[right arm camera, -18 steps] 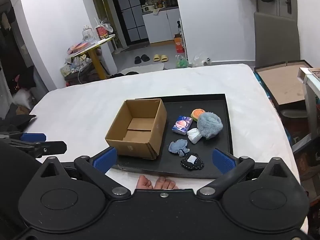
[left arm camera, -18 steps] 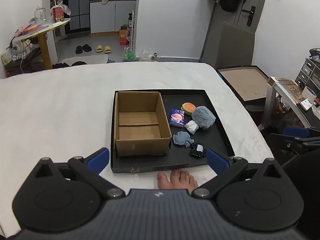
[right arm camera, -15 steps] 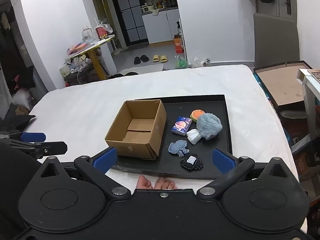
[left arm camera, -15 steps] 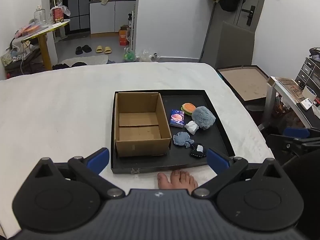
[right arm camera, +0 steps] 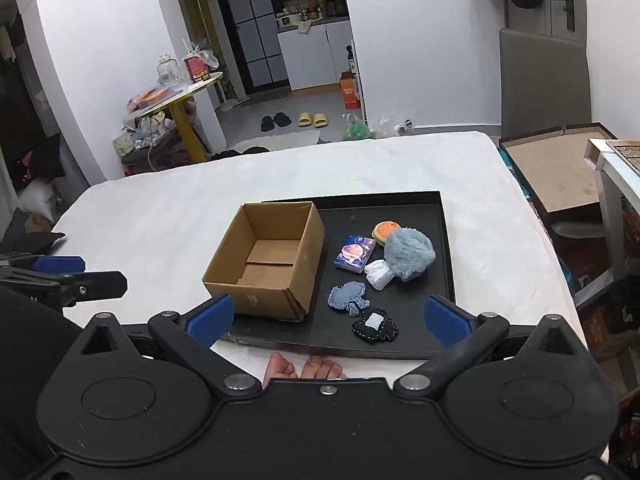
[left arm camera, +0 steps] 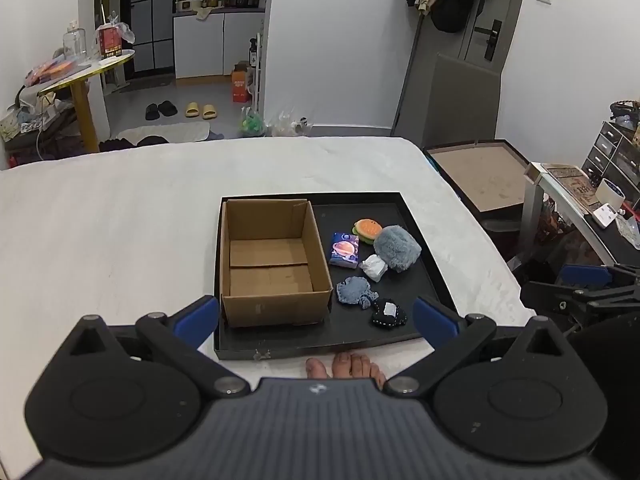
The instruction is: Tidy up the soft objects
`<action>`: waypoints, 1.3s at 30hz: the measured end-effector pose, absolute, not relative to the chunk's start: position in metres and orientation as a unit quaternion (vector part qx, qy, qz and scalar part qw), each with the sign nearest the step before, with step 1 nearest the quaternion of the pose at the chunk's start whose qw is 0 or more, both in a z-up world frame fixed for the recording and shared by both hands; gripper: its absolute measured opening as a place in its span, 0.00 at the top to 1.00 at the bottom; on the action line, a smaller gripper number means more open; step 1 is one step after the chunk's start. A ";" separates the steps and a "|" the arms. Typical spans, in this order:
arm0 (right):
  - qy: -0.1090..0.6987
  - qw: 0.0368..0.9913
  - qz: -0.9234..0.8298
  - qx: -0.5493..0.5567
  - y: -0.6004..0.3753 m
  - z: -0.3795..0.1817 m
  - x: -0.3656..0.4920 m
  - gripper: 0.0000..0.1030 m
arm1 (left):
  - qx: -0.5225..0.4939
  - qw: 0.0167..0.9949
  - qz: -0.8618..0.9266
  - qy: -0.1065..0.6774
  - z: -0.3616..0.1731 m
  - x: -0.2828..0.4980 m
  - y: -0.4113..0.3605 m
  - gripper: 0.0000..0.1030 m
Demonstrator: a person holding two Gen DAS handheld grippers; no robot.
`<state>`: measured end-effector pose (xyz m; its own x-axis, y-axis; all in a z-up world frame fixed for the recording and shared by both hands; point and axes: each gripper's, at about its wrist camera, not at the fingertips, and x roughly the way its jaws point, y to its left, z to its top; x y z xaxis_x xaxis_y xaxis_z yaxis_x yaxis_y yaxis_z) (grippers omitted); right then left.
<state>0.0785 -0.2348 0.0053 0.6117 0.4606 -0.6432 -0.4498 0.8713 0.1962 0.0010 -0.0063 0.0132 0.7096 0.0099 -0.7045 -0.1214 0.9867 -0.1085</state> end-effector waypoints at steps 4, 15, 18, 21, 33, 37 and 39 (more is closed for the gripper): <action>0.356 0.897 0.262 0.019 -0.237 0.008 0.078 0.00 | -0.070 0.924 0.036 0.375 0.018 0.000 -0.007 0.00; 0.350 0.904 0.246 0.004 -0.236 0.016 0.075 0.00 | -0.074 0.925 0.037 0.372 0.026 -0.003 -0.005 0.01; 0.350 0.904 0.245 0.005 -0.236 0.017 0.074 0.00 | -0.074 0.925 0.038 0.370 0.027 -0.004 -0.005 0.01; 0.351 0.904 0.246 0.007 -0.236 0.017 0.074 0.00 | -0.079 0.923 0.037 0.374 0.026 -0.004 -0.004 0.00; 0.354 0.904 0.239 0.001 -0.231 0.019 0.072 0.00 | -0.081 0.923 0.038 0.375 0.027 -0.004 -0.002 0.00; 0.357 0.904 0.236 0.003 -0.232 0.018 0.073 0.00 | -0.083 0.923 0.035 0.373 0.027 -0.004 0.000 0.00; 0.357 0.904 0.235 0.004 -0.232 0.019 0.073 0.00 | -0.084 0.923 0.034 0.373 0.027 -0.003 -0.001 0.01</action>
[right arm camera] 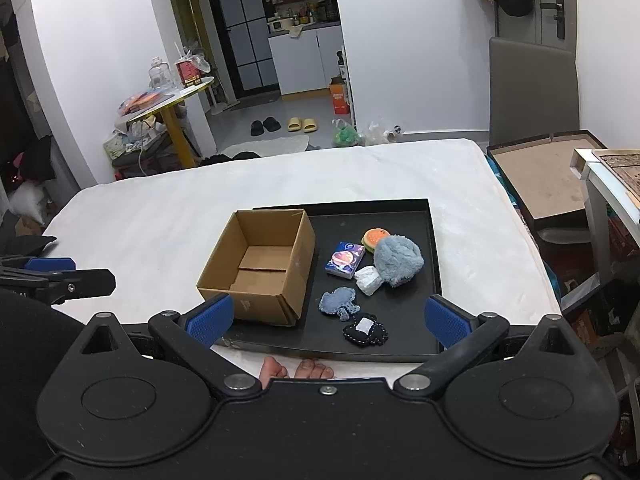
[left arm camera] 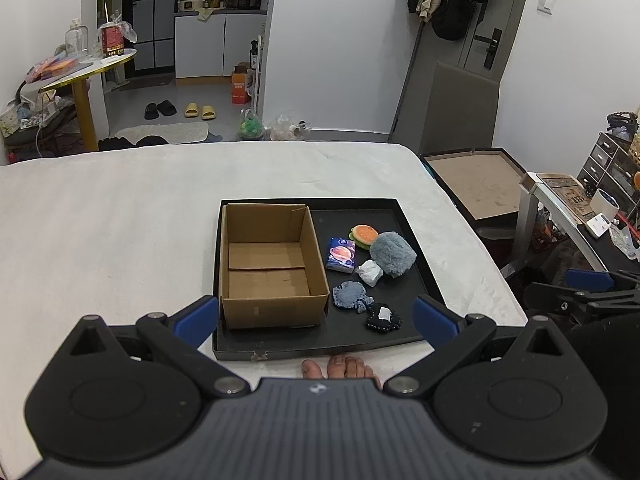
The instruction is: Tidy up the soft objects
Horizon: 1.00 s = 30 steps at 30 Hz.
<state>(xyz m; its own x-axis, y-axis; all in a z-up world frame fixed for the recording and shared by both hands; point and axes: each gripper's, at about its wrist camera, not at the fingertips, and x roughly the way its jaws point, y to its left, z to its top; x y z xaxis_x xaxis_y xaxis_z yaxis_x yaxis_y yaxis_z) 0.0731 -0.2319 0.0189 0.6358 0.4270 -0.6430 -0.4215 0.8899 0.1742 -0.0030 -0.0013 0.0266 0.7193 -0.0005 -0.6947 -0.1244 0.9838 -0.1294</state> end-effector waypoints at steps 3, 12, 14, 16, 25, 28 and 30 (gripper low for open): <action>0.357 0.905 0.233 0.007 -0.234 0.018 0.074 0.00 | -0.084 0.923 0.033 0.373 0.026 -0.002 -0.002 0.00; 0.355 0.906 0.229 0.011 -0.239 0.017 0.074 0.00 | -0.085 0.924 0.030 0.372 0.026 0.000 -0.004 0.00; 0.355 0.906 0.229 0.012 -0.240 0.017 0.075 0.00 | -0.085 0.924 0.028 0.371 0.025 -0.001 -0.005 0.00; 0.355 0.906 0.230 0.013 -0.240 0.016 0.074 0.00 | -0.083 0.925 0.028 0.370 0.025 -0.001 -0.006 0.00; 0.347 0.908 0.230 0.043 -0.250 0.013 0.077 0.00 | -0.082 0.927 0.027 0.365 0.023 -0.001 -0.005 0.00; 0.349 0.909 0.225 0.048 -0.254 0.012 0.081 0.00 | -0.079 0.929 0.028 0.359 0.024 0.000 -0.006 0.00; 0.348 0.909 0.223 0.048 -0.255 0.011 0.083 0.00 | -0.083 0.929 0.029 0.360 0.023 0.002 -0.004 0.00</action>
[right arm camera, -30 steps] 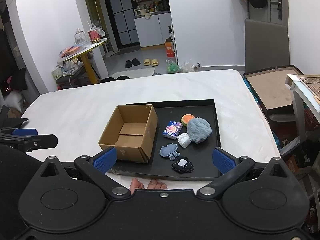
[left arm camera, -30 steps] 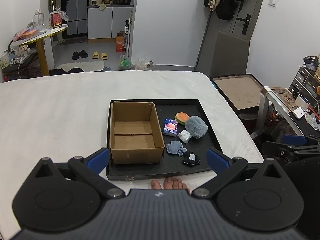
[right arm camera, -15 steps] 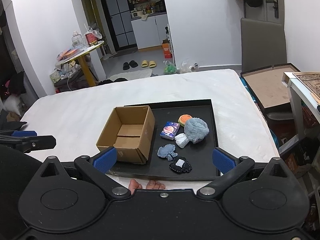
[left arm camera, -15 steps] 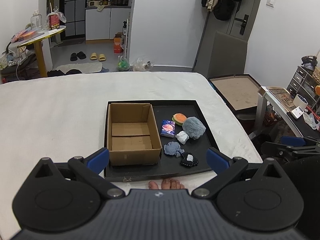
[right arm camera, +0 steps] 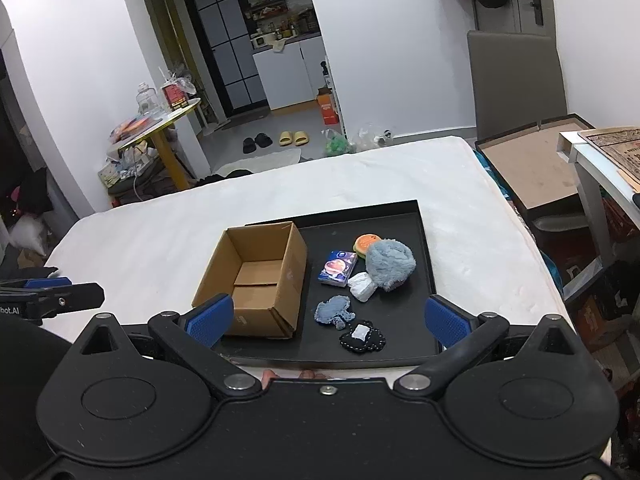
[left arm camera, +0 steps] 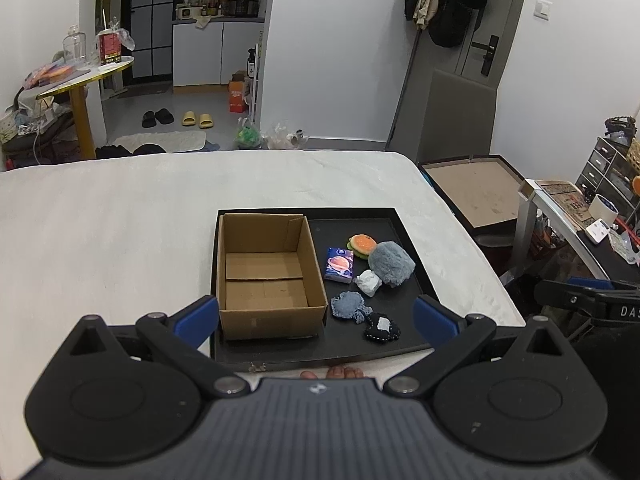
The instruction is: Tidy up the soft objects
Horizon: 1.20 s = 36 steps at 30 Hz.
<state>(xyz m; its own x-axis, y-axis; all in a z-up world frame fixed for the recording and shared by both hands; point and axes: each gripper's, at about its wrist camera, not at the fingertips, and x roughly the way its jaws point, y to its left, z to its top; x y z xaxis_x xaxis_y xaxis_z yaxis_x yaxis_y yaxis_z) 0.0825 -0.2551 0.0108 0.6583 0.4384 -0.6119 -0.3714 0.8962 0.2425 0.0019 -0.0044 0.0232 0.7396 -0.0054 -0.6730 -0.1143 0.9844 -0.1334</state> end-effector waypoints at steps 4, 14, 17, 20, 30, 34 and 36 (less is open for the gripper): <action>0.346 0.913 0.214 0.028 -0.256 0.008 0.088 0.00 | -0.083 0.928 0.029 0.362 0.018 0.007 -0.002 0.00; 0.362 0.909 0.204 0.027 -0.262 -0.010 0.106 0.00 | -0.099 0.926 0.027 0.362 0.001 0.022 0.011 0.01; 0.364 0.909 0.202 0.023 -0.262 -0.016 0.110 0.00 | -0.104 0.925 0.031 0.364 -0.005 0.027 0.016 0.01; 0.367 0.908 0.198 0.026 -0.264 -0.022 0.115 0.00 | -0.107 0.922 0.036 0.370 -0.012 0.034 0.021 0.01; 0.375 0.905 0.198 0.039 -0.271 -0.043 0.134 0.00 | -0.112 0.916 0.055 0.382 -0.030 0.055 0.035 0.01; 0.378 0.903 0.199 0.043 -0.274 -0.050 0.143 0.00 | -0.112 0.913 0.062 0.387 -0.037 0.064 0.037 0.01; 0.381 0.902 0.200 0.045 -0.276 -0.054 0.147 0.00 | -0.112 0.912 0.065 0.388 -0.041 0.068 0.038 0.01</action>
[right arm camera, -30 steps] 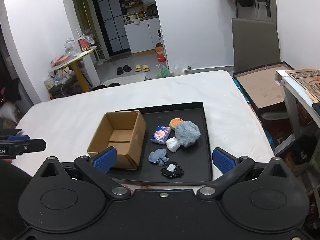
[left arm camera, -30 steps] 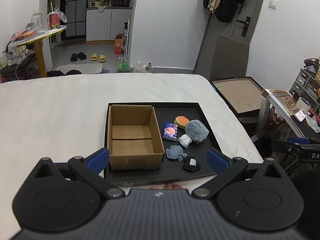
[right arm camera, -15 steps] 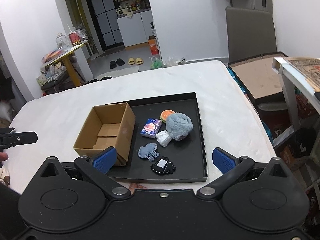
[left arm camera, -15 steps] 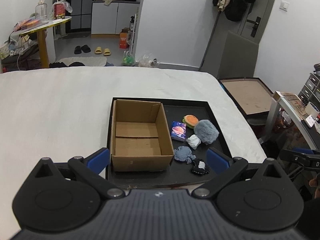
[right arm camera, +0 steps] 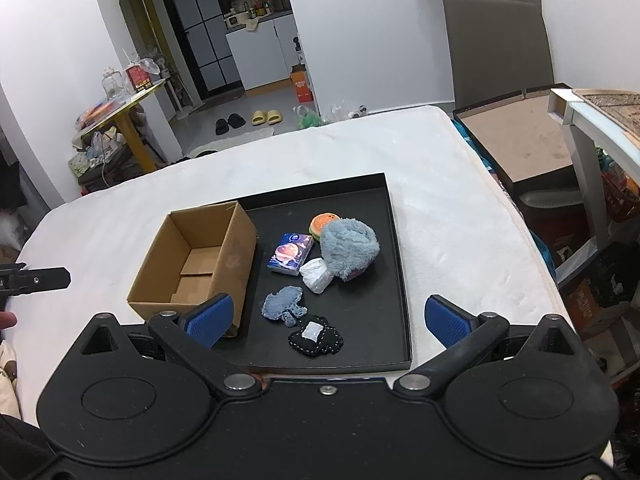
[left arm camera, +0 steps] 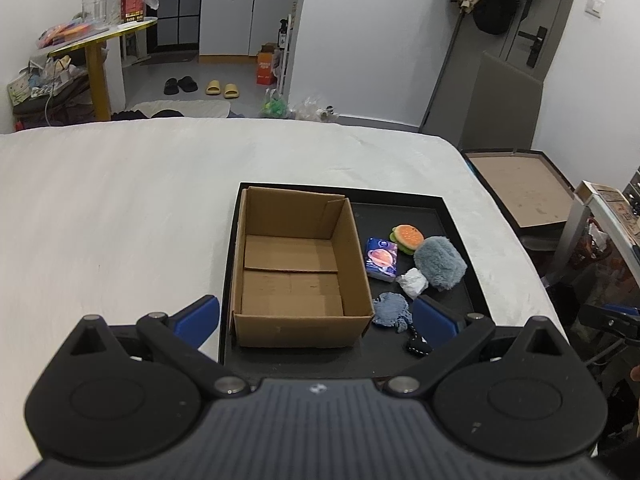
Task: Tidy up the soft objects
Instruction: 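Reach the right gripper down and grasp the black-and-white plush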
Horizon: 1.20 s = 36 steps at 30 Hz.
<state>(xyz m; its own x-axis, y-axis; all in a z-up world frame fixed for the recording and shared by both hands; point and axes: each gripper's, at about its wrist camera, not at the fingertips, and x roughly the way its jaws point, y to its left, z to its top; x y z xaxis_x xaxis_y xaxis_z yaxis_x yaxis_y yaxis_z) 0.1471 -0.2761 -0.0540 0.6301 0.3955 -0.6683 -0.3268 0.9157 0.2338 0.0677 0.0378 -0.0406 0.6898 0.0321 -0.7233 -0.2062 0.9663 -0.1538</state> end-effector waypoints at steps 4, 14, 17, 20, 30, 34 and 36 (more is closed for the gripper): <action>0.386 0.898 0.204 0.053 -0.281 -0.063 0.158 0.00 | -0.112 0.910 0.073 0.392 -0.047 0.075 0.038 0.01; 0.397 0.888 0.220 0.076 -0.290 -0.089 0.177 0.00 | -0.107 0.900 0.097 0.411 -0.071 0.097 0.044 0.03; 0.402 0.886 0.218 0.075 -0.291 -0.098 0.183 0.00 | -0.103 0.897 0.107 0.417 -0.078 0.103 0.049 0.03; 0.408 0.881 0.224 0.078 -0.292 -0.108 0.189 0.01 | -0.095 0.895 0.116 0.419 -0.082 0.108 0.053 0.04; 0.425 0.868 0.243 0.082 -0.293 -0.135 0.203 0.06 | -0.098 0.884 0.160 0.428 -0.095 0.119 0.069 0.13; 0.428 0.864 0.248 0.089 -0.295 -0.145 0.208 0.10 | -0.096 0.879 0.171 0.434 -0.103 0.125 0.071 0.18; 0.430 0.863 0.251 0.088 -0.295 -0.149 0.209 0.10 | -0.095 0.877 0.178 0.436 -0.107 0.128 0.072 0.19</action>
